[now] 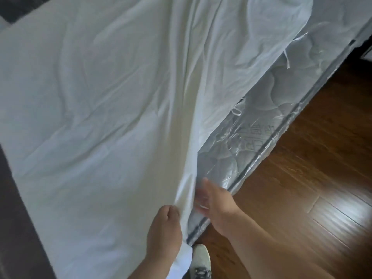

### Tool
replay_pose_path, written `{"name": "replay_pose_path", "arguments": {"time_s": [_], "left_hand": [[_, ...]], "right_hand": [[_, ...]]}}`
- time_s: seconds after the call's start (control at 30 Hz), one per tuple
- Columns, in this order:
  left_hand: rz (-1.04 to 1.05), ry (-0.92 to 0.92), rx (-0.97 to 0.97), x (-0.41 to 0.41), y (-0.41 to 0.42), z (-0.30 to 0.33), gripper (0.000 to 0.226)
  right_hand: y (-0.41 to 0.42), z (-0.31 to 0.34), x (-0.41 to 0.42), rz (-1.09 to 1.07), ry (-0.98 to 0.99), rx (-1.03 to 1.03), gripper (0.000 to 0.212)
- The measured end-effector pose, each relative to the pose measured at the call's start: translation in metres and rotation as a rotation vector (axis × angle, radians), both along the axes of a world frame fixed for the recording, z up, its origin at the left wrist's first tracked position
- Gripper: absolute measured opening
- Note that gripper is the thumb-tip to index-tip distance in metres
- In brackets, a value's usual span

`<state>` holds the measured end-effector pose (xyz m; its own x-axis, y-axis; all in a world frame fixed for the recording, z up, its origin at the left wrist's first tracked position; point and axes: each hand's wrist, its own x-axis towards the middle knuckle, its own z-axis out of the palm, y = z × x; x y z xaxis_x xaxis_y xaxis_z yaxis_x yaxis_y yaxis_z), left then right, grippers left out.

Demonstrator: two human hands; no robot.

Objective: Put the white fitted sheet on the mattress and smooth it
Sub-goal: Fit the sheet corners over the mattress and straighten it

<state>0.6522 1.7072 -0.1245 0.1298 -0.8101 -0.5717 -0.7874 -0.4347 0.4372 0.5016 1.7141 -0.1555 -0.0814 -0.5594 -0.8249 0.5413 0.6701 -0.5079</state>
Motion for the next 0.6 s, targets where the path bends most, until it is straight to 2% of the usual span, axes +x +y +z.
{"name": "replay_pose_path", "arguments": {"time_s": [0.07, 0.17, 0.37, 0.5, 0.6], "left_hand": [[0.014, 0.059, 0.017, 0.009, -0.001, -0.003, 0.028], [0.006, 0.11, 0.067, 0.025, -0.011, -0.005, 0.03], [-0.211, 0.034, 0.214, 0.026, -0.028, 0.0, 0.033], [-0.312, -0.02, 0.112, 0.003, -0.035, 0.003, 0.02], [-0.286, 0.026, -0.104, -0.028, -0.041, -0.007, 0.055]], "right_hand": [[-0.022, -0.003, 0.002, -0.117, -0.081, 0.017, 0.042], [-0.051, -0.006, 0.007, -0.182, -0.066, 0.071, 0.043], [-0.06, 0.0, -0.004, -0.069, 0.003, 0.023, 0.031], [-0.05, -0.003, -0.026, -0.058, 0.018, -0.083, 0.028], [-0.046, -0.012, -0.041, -0.074, -0.142, -0.257, 0.039]]}}
